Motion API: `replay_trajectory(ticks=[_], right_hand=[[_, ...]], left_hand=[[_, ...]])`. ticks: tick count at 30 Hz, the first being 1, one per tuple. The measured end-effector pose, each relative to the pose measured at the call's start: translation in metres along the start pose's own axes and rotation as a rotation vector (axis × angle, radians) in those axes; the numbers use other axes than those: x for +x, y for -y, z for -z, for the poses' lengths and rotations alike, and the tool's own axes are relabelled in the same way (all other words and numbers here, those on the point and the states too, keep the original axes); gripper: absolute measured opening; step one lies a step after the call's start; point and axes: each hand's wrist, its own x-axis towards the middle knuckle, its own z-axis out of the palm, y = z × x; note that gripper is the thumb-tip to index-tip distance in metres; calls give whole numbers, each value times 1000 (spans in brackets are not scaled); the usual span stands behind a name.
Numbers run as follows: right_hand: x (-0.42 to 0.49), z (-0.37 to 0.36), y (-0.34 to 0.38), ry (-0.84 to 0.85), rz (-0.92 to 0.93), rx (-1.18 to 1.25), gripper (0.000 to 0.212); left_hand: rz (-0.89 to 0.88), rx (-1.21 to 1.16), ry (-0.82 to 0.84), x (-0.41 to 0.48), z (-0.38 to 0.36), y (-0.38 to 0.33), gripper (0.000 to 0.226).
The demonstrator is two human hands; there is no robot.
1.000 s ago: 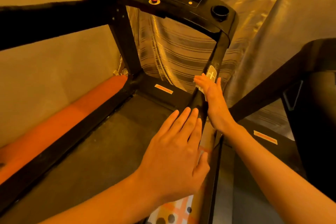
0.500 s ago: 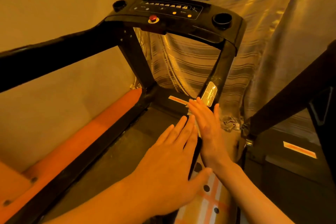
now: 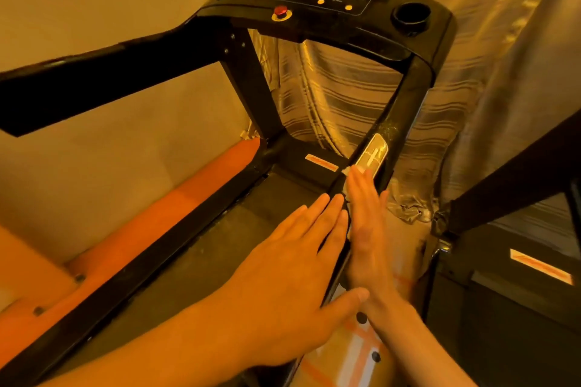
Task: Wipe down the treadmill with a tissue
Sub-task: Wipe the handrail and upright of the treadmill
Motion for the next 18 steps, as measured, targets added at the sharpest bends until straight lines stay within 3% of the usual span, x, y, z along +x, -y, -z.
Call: replay_trajectory(ticks=[3,7,12,15,18], right_hand=[[33,22,-27,72,29,-162,78],[99,50,-70,96,-138,-399,81],[6,6,-14,1,-22,-111,60],[36,19,-33,11,-26,-199,55],[92,42,-70,46,-151,-305,72]], left_hand=[[1,-13,3,0,-1,0,83],[-1,21,-16,1,-2,1,83],[-12,46,-45,3,-4,1,83],[-16,84,-61,4,-8,3,85],[-30,147,-90,4,-12,5,94]])
